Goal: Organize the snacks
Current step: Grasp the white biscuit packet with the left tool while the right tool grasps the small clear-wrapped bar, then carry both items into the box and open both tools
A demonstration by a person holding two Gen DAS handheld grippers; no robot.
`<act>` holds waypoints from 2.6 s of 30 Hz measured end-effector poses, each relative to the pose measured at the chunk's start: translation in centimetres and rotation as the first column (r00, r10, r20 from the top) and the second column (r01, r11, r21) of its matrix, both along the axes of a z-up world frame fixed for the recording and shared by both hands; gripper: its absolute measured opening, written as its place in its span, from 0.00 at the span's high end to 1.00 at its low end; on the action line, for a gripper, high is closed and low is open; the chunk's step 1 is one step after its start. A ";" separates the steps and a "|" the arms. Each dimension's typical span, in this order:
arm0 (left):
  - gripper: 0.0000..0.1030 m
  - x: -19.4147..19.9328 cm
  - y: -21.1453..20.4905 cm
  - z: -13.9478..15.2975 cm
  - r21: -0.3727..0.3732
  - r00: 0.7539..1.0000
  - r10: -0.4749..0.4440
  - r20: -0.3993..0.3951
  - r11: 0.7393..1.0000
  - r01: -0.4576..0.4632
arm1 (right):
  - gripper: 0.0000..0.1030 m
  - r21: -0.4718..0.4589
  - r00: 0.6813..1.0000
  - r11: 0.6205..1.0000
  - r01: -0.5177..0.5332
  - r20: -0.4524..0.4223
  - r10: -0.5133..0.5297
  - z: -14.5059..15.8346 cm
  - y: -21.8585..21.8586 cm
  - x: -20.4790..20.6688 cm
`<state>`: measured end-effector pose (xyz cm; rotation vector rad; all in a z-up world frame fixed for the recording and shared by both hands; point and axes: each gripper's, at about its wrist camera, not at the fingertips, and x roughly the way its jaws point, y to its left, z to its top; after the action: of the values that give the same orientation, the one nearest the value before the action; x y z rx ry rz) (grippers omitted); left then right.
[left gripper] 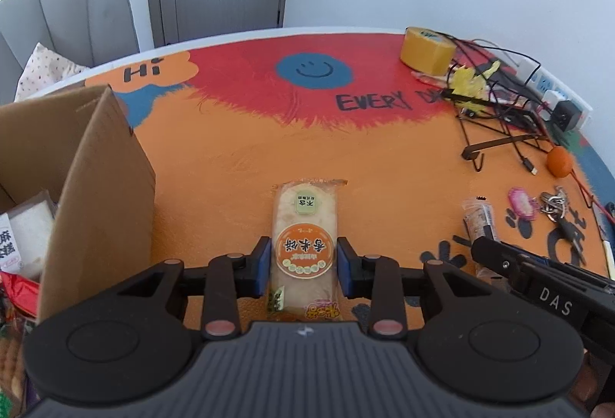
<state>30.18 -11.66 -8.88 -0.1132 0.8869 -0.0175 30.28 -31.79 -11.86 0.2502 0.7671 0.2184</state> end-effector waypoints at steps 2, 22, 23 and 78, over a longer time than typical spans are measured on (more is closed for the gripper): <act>0.67 -0.3 0.0 0.3 -0.008 1.000 -0.003 0.006 1.000 0.003 | 0.80 0.005 1.000 1.000 0.000 0.008 0.000 0.4 0.1 -0.3; 0.67 -5.0 3.7 5.9 -0.067 0.990 0.041 0.132 0.997 -0.032 | 0.80 0.009 0.992 0.999 -0.040 0.118 0.039 4.8 3.8 -3.0; 0.67 -5.3 4.0 6.1 -0.070 0.990 0.045 0.136 0.997 -0.036 | 0.80 0.009 0.992 0.999 -0.044 0.122 0.042 4.9 4.0 -3.1; 0.57 -16.0 21.5 9.2 -0.221 0.920 0.341 0.194 0.929 -0.298 | 0.80 -0.089 0.926 0.958 -0.274 0.243 0.288 10.8 20.2 -8.4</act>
<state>14.17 9.80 0.34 -0.4256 0.6252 0.1904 21.84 -11.58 -1.06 0.0572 0.5498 0.4921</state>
